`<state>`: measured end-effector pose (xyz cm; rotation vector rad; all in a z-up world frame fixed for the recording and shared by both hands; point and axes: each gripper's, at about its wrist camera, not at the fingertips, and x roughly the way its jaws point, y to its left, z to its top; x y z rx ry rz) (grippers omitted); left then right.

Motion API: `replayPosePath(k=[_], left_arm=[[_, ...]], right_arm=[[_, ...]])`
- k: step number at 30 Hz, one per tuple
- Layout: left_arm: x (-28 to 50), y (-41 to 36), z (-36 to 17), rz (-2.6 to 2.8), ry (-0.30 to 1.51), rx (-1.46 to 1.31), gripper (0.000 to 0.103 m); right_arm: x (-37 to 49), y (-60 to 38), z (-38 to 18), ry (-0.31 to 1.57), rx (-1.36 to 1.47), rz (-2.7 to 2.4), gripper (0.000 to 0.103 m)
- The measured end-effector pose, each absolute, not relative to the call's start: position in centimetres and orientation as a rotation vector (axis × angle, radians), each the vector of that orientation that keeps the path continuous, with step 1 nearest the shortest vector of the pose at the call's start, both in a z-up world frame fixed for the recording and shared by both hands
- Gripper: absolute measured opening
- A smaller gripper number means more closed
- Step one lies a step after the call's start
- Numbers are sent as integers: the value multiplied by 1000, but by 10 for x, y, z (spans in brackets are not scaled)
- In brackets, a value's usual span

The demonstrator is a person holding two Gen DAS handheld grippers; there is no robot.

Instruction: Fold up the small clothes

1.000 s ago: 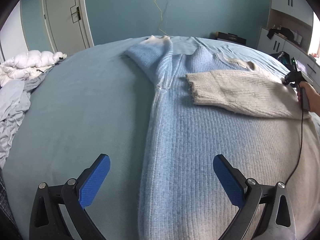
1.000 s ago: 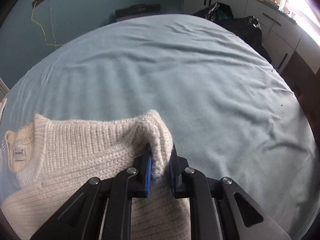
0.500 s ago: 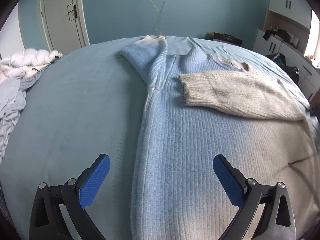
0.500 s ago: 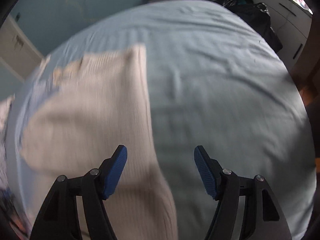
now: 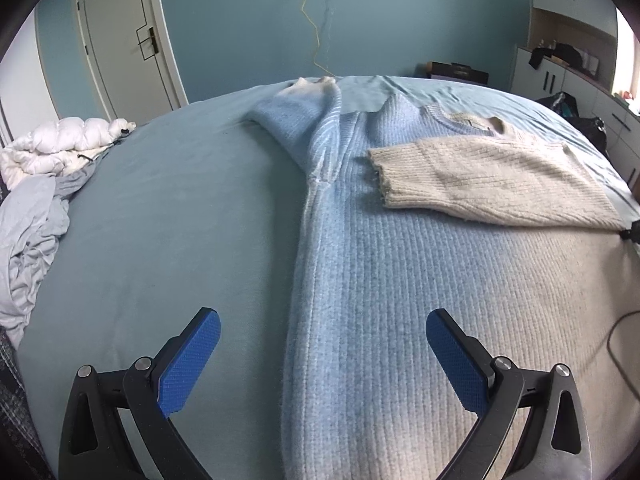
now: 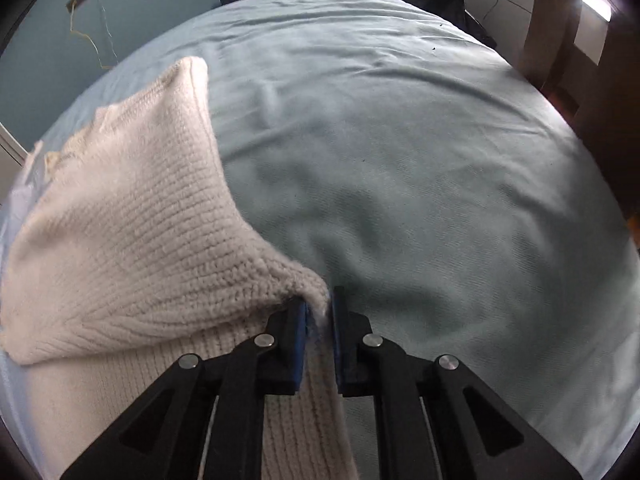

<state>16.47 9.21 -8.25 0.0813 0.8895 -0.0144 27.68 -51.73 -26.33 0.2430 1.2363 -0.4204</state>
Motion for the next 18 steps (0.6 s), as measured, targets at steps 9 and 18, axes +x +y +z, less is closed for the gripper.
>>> replayPosePath(k=[9, 18], left_arm=[[162, 93, -71, -44, 861, 52, 103], [160, 100, -65, -62, 854, -7, 103]], right_arm=[[333, -405, -203, 1236, -51, -540, 44], [334, -429, -216, 1133, 320, -356, 58]])
